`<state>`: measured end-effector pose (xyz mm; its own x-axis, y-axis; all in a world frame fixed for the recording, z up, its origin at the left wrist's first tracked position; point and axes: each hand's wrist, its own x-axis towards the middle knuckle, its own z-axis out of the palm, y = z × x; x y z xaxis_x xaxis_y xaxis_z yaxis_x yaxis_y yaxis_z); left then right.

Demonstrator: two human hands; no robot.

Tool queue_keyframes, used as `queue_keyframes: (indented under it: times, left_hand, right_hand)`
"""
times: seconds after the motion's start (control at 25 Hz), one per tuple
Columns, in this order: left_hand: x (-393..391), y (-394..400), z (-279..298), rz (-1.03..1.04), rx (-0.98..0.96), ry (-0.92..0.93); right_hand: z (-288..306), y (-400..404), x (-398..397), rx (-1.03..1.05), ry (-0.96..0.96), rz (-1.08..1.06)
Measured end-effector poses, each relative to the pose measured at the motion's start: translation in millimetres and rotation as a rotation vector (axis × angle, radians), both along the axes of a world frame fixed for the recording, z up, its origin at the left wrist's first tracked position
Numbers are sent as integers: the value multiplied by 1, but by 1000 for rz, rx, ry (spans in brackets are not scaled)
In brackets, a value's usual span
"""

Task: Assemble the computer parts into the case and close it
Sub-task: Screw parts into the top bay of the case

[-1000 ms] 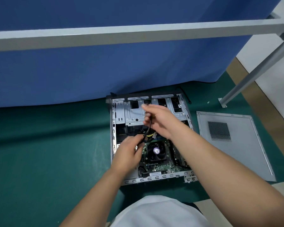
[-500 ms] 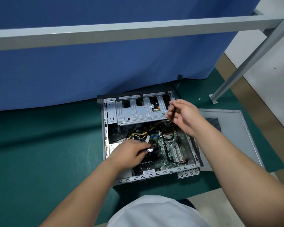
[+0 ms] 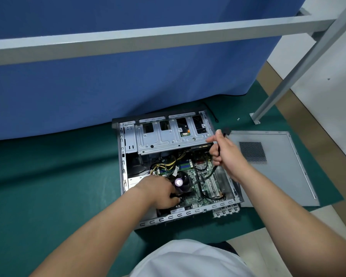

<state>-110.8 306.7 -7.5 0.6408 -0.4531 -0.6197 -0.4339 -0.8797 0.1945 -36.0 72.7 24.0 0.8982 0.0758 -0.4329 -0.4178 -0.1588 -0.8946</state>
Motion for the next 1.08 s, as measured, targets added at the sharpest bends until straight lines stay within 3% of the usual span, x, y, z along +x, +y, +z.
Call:
queue_keyframes:
  times: [0.12,0.28,0.48,0.68,0.8,0.96,1.08]
  left_hand:
    - [19,-5,6,144,-86,147]
    - [40,-11,-4,252,-131,-88]
    - [42,-30,-33,359,-162,-52]
    - [45,-24,-36,436,-158,-196]
    - [50,-7,-32,407,-63,-268]
    - [50,10,-33,469,19,-160]
    - [45,6,-33,441,51,-38]
  right_hand:
    - [-5,2,-10,-41,49,89]
    - [-5,10,-19,-81,71,115]
    - [-5,14,-26,-164,11,151]
    - [-3,9,-26,-87,-55,132]
    - [-1,5,-26,21,-73,96]
    - [-3,0,-27,309,35,80]
    - [-3,-4,-30,315,40,173]
